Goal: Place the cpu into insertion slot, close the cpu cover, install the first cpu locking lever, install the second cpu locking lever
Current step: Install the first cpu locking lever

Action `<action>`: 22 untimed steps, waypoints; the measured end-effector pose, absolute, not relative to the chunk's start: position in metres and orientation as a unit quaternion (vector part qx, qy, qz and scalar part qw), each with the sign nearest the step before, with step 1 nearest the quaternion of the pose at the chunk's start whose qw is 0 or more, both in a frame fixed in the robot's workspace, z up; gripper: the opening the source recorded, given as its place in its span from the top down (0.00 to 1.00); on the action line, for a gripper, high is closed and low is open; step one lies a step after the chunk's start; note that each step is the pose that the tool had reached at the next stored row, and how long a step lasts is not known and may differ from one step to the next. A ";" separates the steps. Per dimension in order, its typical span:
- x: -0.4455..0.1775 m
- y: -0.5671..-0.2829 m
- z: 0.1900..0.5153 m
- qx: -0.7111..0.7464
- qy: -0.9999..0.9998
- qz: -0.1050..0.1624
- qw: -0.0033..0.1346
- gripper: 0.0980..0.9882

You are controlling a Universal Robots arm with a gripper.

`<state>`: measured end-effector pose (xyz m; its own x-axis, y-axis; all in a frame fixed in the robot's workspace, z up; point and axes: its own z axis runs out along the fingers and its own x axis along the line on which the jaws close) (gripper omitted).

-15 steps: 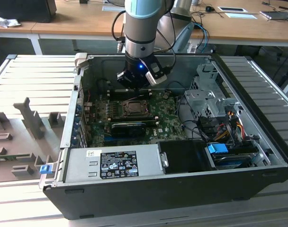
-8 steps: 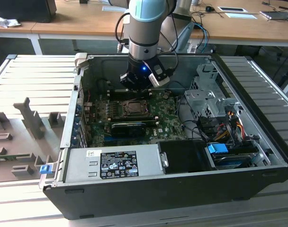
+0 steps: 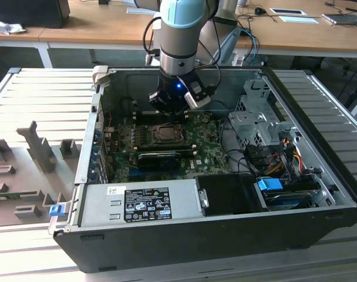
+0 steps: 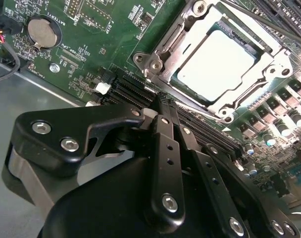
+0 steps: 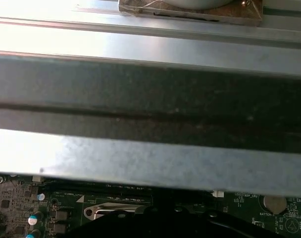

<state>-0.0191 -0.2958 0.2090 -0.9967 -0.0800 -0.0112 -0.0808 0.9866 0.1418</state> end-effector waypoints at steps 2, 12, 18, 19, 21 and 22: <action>-0.019 -0.296 0.204 -0.040 0.997 0.071 0.003 0.99; -0.019 -0.296 0.205 -0.040 0.997 0.071 0.003 0.99; -0.017 -0.296 0.206 -0.040 0.997 0.071 0.003 0.99; -0.017 -0.296 0.205 -0.040 0.997 0.071 0.003 0.99; -0.017 -0.296 0.205 -0.040 0.997 0.071 0.003 0.99; -0.017 -0.296 0.205 -0.040 0.997 0.071 0.003 0.99</action>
